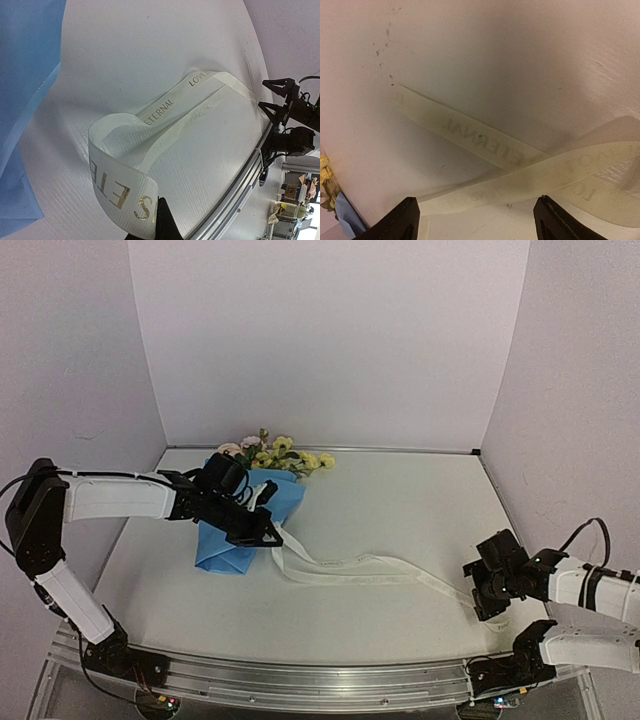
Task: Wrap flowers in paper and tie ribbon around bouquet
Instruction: Straighten the ribbon at the center of the board.
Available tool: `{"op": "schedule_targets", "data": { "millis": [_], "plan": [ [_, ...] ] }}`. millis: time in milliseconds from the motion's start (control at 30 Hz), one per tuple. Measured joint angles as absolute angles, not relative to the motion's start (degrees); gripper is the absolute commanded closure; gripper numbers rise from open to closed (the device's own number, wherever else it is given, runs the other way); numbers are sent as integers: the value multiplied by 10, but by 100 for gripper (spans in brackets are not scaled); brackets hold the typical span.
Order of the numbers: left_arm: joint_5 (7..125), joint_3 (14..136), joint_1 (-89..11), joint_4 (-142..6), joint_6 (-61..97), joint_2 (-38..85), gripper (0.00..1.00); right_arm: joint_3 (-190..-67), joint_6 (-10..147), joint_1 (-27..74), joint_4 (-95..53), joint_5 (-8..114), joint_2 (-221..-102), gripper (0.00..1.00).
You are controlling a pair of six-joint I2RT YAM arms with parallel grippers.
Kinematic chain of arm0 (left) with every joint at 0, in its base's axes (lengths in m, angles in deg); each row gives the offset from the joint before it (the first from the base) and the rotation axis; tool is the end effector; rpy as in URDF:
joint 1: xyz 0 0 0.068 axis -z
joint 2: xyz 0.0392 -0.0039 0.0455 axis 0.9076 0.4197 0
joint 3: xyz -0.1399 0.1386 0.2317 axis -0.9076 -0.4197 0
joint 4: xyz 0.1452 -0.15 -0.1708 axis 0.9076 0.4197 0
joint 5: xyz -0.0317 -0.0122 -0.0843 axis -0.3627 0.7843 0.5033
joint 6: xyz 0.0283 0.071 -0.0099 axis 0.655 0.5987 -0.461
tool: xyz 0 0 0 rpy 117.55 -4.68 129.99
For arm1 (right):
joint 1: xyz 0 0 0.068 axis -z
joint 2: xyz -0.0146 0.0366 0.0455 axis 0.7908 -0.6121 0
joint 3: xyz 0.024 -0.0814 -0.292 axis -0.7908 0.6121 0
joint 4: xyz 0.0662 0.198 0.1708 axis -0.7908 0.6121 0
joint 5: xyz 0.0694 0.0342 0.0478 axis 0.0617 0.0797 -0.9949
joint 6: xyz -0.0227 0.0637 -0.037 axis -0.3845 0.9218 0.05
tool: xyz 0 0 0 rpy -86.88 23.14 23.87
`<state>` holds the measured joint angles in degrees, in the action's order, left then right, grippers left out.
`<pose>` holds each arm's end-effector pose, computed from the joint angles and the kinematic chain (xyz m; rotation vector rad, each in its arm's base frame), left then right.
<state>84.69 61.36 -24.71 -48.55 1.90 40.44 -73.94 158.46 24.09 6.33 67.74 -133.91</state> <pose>0.2537 -0.2554 0.2178 0.5237 2.5908 -1.0474 0.1443 0.0676 0.1457 1.5789 2.2357 0.5553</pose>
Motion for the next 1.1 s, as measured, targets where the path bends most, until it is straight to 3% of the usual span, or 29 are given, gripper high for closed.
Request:
{"op": "schedule_targets", "data": {
  "millis": [267, 433, 567, 667, 767, 933, 1100],
  "plan": [
    [813, 636, -289, -397, 53, 354, 100, -744, 1640, 257, 118, 676, -1363, 23],
    [800, 638, -302, -373, 58, 329, 100, -754, 1652, 271, 131, 668, -1386, 39],
    [793, 638, -311, -358, 67, 307, 100, -773, 1644, 284, 138, 667, -1427, 58],
    [785, 638, -318, -354, 68, 291, 100, -791, 1633, 291, 142, 670, -1466, 63],
    [774, 638, -323, -354, 68, 273, 100, -810, 1622, 297, 144, 675, -1501, 61],
    [751, 620, -329, -354, 68, 237, 100, -822, 1606, 302, 142, 686, -1520, 40],
    [725, 608, -331, -354, 67, 209, 100, -823, 1599, 304, 141, 690, -1517, 40]
  ]
}}
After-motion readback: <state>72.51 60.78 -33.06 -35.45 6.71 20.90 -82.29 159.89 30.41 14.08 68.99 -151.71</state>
